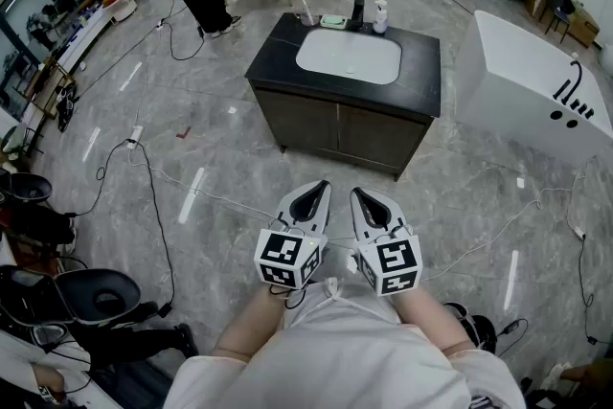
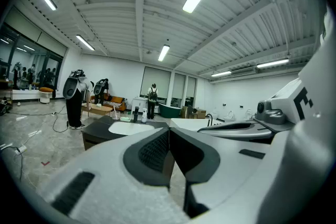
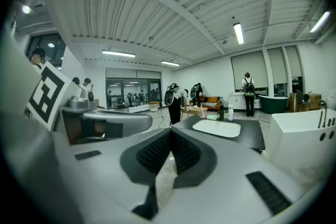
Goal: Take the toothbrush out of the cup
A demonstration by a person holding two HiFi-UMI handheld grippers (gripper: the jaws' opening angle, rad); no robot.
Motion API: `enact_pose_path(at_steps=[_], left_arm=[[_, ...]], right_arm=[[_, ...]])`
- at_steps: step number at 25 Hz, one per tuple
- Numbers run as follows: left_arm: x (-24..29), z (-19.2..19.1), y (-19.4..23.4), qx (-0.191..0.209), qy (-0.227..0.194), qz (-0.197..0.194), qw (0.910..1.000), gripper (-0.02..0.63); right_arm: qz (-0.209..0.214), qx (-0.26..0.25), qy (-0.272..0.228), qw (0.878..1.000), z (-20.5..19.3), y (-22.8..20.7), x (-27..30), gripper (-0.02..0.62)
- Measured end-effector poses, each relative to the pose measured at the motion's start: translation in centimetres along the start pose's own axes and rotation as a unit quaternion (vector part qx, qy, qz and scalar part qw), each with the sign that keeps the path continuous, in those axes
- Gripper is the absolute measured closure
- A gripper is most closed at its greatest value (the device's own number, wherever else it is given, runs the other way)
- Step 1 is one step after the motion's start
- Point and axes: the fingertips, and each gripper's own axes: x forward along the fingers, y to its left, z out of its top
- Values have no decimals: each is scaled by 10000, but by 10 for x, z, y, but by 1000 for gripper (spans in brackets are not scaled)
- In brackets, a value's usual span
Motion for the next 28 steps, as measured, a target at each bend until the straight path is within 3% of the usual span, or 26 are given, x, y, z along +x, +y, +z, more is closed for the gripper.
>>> enact_pose_path(at_steps=[10,18,28], left_arm=[[0,-3,2,-98,21,18,9999,588],[-5,-9,7,-150,18,166,9997,588],[5,-19,48,-251,59,337,9991,588]], right_arm=[[-28,-153,20,9999,2,3,2,571],[-134,120,48,9998,-10,-3,-1,569],[-90,383,205,9990,-28,-7,30,571]])
